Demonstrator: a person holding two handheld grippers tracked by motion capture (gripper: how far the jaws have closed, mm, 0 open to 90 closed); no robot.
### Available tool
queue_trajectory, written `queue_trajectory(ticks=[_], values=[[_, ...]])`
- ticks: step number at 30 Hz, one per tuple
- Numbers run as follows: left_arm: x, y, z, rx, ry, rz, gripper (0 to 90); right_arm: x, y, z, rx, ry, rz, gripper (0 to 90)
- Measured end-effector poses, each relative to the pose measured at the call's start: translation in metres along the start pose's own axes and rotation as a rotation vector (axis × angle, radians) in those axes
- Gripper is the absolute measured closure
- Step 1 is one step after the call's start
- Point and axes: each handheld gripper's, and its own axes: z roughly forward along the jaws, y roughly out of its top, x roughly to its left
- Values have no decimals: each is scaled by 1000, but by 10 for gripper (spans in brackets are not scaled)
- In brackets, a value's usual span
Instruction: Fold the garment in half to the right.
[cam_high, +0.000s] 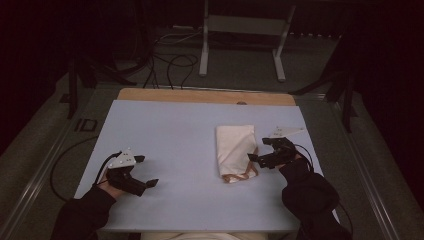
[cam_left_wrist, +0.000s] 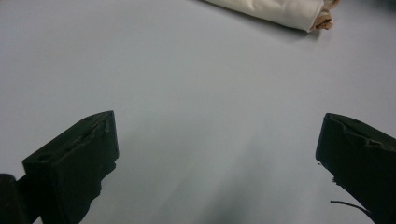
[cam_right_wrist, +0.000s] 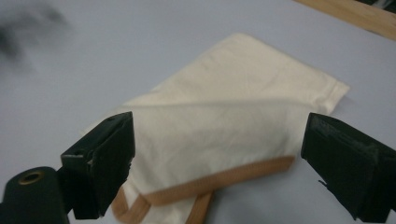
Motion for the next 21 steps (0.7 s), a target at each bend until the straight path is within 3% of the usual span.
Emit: queue_trajectory(ticks=[12,20,21], values=[[0,0,-1,-3,2,0,2,8,-41,-12,14,-17,30,99],[1,-1,-2,-3,4,-5,2,21,-67,-17,-3,-10,25,99],[1,-1,-2,-5,3,-5,2,23,-73,-20,-15,-18,44,99]])
